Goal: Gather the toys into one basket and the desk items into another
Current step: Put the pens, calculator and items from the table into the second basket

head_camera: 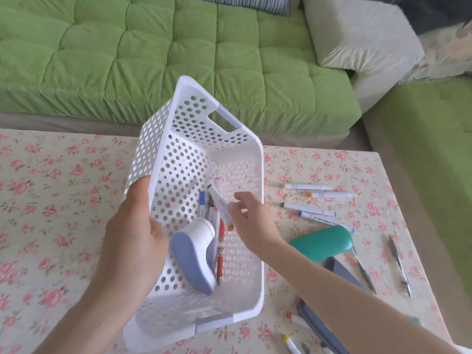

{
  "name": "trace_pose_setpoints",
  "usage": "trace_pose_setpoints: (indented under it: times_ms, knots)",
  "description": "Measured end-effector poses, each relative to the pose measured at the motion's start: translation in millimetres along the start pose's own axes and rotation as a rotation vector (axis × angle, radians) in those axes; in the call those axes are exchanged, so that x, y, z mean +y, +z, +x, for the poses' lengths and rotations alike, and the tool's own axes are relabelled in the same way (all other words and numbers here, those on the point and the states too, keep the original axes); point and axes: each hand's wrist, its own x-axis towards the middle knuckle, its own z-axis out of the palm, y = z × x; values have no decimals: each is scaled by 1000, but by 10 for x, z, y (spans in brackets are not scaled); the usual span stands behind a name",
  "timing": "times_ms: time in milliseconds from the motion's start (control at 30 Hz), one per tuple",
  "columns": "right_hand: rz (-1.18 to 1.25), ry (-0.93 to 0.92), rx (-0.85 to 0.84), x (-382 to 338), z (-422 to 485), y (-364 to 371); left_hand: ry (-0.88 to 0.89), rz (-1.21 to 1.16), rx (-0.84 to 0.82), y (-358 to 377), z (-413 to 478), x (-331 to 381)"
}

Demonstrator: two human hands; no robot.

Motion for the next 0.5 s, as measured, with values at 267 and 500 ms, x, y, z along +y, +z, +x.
trace_pose_setpoints:
  times_ms: [267, 500]
  knots:
    - [-475, 234, 150, 976, -56, -765, 34, -79, -27, 192, -39, 49]
    - [-992, 145, -194, 1469, -162, -896, 46, -86, -62, 385, -59, 190]
